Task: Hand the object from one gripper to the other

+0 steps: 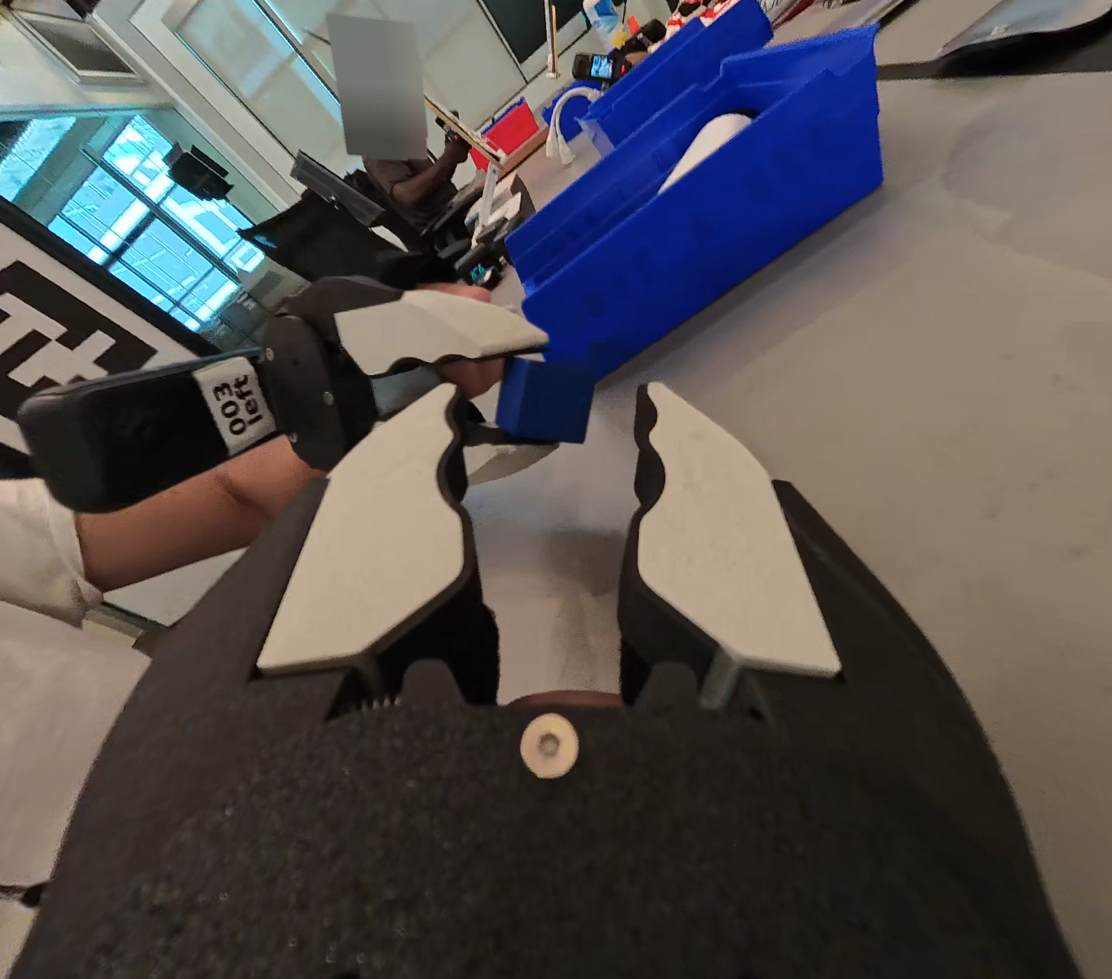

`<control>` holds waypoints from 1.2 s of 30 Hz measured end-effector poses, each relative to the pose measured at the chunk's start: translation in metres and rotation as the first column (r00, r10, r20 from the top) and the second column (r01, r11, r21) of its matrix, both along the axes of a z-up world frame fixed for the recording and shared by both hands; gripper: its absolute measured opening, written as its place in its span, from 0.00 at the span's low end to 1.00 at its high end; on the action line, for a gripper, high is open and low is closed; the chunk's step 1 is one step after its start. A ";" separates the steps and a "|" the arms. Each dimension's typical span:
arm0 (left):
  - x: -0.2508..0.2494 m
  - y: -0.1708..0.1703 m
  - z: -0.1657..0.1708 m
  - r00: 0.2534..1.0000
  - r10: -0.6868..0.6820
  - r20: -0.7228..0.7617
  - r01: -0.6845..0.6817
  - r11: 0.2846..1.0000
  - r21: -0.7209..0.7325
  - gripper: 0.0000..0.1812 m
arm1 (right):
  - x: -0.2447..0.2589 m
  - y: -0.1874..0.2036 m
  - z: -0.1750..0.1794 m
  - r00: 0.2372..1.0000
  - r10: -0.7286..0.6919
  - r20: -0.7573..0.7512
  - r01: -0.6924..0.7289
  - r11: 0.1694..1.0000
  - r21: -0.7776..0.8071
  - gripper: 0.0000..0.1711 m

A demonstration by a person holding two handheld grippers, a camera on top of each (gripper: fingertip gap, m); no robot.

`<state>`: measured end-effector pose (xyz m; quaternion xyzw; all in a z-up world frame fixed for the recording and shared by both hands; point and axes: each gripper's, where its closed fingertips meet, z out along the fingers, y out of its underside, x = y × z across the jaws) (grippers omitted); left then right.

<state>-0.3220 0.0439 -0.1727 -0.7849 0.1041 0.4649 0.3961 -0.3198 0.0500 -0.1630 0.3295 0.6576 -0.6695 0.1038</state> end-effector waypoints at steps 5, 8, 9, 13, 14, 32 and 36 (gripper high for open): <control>0.013 0.019 -0.007 0.999 -0.040 -0.018 0.040 0.999 -0.002 0.17 | 0.019 -0.002 -0.019 0.985 0.160 0.069 -0.158 0.987 -0.037 0.18; 0.018 0.022 -0.019 0.999 -0.044 0.028 0.044 0.999 0.001 0.17 | 0.021 0.004 -0.030 0.974 0.190 0.124 -0.184 0.981 -0.059 0.17; 0.017 0.020 -0.024 0.998 -0.017 0.055 0.017 1.000 0.003 0.16 | 0.018 0.007 -0.035 0.981 0.159 0.115 -0.156 0.987 -0.030 0.17; 0.018 -0.004 -0.031 0.950 0.068 0.304 -0.131 0.973 0.189 0.14 | -0.012 0.042 -0.045 0.996 -0.094 0.003 0.093 0.986 0.138 0.17; 0.016 -0.012 -0.037 0.893 0.093 0.441 -0.212 0.950 0.229 0.15 | -0.019 0.053 -0.044 0.982 -0.160 -0.096 0.177 0.963 0.202 0.17; 0.031 -0.013 -0.046 0.429 -0.206 0.879 -0.334 0.868 0.367 0.16 | 0.019 -0.027 -0.056 0.362 0.436 -0.824 0.700 0.456 0.549 0.17; 0.030 -0.013 -0.051 0.399 -0.209 0.893 -0.336 0.873 0.354 0.15 | 0.020 -0.026 -0.062 0.423 0.398 -0.814 0.657 0.484 0.578 0.17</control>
